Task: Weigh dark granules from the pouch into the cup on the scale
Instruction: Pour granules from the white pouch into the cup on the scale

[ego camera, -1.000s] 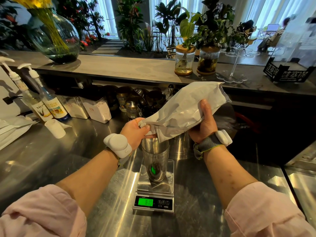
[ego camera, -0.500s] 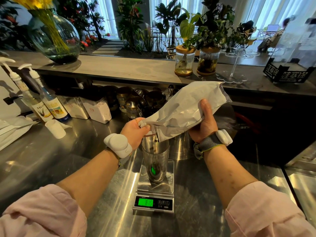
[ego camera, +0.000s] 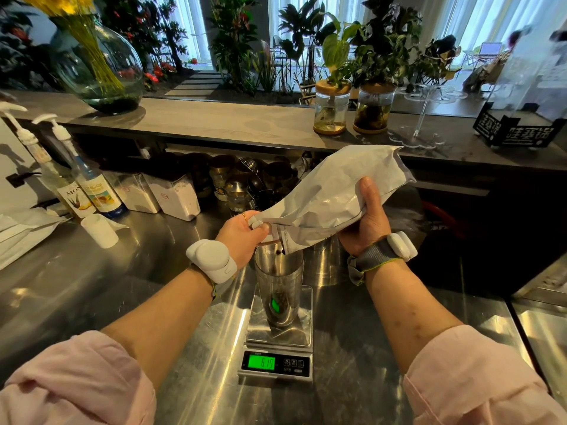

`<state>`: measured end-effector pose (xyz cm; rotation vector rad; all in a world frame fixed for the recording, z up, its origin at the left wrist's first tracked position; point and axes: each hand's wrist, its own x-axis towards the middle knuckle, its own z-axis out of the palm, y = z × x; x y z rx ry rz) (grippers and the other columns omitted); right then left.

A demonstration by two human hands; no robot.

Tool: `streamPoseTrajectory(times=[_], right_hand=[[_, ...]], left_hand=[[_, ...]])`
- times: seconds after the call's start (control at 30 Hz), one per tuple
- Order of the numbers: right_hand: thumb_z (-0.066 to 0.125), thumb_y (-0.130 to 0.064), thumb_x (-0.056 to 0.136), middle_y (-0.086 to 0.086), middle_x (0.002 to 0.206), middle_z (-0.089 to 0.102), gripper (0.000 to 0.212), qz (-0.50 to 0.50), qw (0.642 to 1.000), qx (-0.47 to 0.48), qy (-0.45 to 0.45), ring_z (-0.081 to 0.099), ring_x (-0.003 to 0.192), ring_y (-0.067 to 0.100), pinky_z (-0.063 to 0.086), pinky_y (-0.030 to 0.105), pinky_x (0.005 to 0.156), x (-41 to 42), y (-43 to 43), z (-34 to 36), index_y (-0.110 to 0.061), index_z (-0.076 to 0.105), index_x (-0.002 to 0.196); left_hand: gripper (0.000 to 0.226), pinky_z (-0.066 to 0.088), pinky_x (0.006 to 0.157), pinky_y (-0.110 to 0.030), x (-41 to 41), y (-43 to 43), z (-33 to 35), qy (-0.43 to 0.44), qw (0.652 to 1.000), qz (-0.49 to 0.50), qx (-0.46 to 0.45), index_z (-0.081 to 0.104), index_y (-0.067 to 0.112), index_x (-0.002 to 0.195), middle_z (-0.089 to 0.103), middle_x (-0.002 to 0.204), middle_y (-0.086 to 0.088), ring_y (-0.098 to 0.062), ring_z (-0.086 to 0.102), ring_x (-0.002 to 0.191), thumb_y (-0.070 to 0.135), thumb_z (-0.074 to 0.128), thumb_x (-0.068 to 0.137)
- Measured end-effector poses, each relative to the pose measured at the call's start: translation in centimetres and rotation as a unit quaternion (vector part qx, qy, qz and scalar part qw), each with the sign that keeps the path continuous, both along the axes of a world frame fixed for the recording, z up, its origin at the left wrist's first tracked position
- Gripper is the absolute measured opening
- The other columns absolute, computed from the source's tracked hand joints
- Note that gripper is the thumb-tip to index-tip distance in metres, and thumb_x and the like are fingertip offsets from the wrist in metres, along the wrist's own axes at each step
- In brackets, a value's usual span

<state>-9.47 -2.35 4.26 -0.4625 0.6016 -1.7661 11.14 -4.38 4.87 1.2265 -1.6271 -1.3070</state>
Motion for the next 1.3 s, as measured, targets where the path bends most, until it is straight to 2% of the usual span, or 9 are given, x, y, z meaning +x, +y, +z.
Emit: streamPoseTrajectory(times=[0.27,0.37,0.43,0.5,0.63,0.7,0.83,1.17,1.3], right_hand=[[0.090,-0.045,0.040,0.015,0.137,0.055,0.113,0.005,1.000,0.009,0.008,0.054,0.123,0.036,0.043,0.059,0.100,-0.04,-0.04,0.04,-0.021,0.043,0.140],[0.091,-0.044,0.039,0.015,0.135,0.056,0.111,0.010,1.000,0.008,0.005,0.053,0.123,0.036,0.042,0.059,0.100,0.06,0.02,-0.03,-0.021,0.045,0.138],[0.091,-0.043,0.040,0.014,0.132,0.058,0.105,0.013,1.000,0.001,-0.001,0.054,0.123,0.036,0.042,0.059,0.101,0.12,0.06,-0.10,-0.021,0.049,0.134],[0.091,-0.042,0.040,0.014,0.132,0.058,0.103,0.015,1.000,0.000,-0.002,0.054,0.122,0.036,0.041,0.060,0.101,0.16,0.07,-0.14,-0.021,0.049,0.133],[0.092,-0.044,0.037,0.015,0.137,0.055,0.114,0.007,1.000,0.016,-0.002,0.054,0.123,0.036,0.041,0.059,0.101,0.07,-0.13,-0.12,-0.021,0.044,0.138],[0.091,-0.044,0.038,0.014,0.137,0.055,0.114,0.008,1.000,0.017,-0.003,0.053,0.124,0.035,0.040,0.059,0.102,0.02,-0.20,-0.13,-0.021,0.043,0.140],[0.091,-0.045,0.038,0.014,0.138,0.055,0.115,0.007,1.000,0.018,-0.003,0.053,0.124,0.035,0.042,0.058,0.101,-0.08,-0.18,-0.14,-0.021,0.042,0.140],[0.091,-0.045,0.038,0.013,0.136,0.056,0.116,0.002,1.000,0.025,-0.001,0.055,0.123,0.034,0.046,0.055,0.098,-0.07,-0.06,-0.13,-0.022,0.042,0.140],[0.091,-0.045,0.036,0.013,0.136,0.056,0.116,0.003,1.000,0.020,-0.006,0.055,0.121,0.035,0.045,0.056,0.098,-0.01,0.04,-0.13,-0.022,0.043,0.139]], left_hand=[[0.026,0.049,0.096,-0.042,0.03,-0.06,-0.34,0.001,1.000,0.003,-0.009,0.062,0.030,0.087,0.069,0.098,-0.005,-0.026,0.064,0.102,0.006,0.051,0.089],[0.025,0.059,0.079,-0.029,-0.19,0.08,-0.25,0.039,0.999,0.006,0.014,0.061,0.021,0.089,0.067,0.094,-0.003,-0.021,0.065,0.094,0.000,0.047,0.090],[0.025,0.059,0.071,-0.022,-0.34,0.24,-0.02,0.043,0.999,0.002,0.024,0.059,0.020,0.090,0.066,0.094,-0.002,-0.016,0.065,0.090,-0.001,0.045,0.091],[0.025,0.059,0.073,-0.024,-0.34,0.23,0.00,0.038,0.999,0.001,0.023,0.059,0.021,0.090,0.066,0.095,-0.002,-0.016,0.065,0.091,0.000,0.045,0.091],[0.023,0.049,0.097,-0.046,0.10,0.08,-0.26,0.004,1.000,0.008,0.009,0.062,0.030,0.087,0.069,0.104,-0.013,-0.027,0.065,0.102,0.009,0.053,0.087],[0.021,0.047,0.099,-0.050,0.26,0.01,-0.33,0.000,1.000,0.010,0.011,0.064,0.032,0.086,0.069,0.106,-0.013,-0.029,0.064,0.104,0.013,0.056,0.084],[0.024,0.048,0.100,-0.046,-0.02,0.23,0.03,-0.012,1.000,0.014,0.013,0.061,0.030,0.088,0.069,0.106,-0.009,-0.024,0.064,0.103,0.008,0.052,0.089],[0.021,0.047,0.099,-0.048,0.06,-0.19,-0.39,-0.021,1.000,0.014,0.007,0.062,0.030,0.092,0.069,0.108,-0.011,-0.026,0.064,0.104,0.011,0.054,0.088],[0.020,0.050,0.096,-0.039,-0.13,-0.17,-0.38,-0.002,1.000,0.010,0.009,0.061,0.024,0.095,0.068,0.107,-0.008,-0.023,0.064,0.103,0.008,0.051,0.090]])
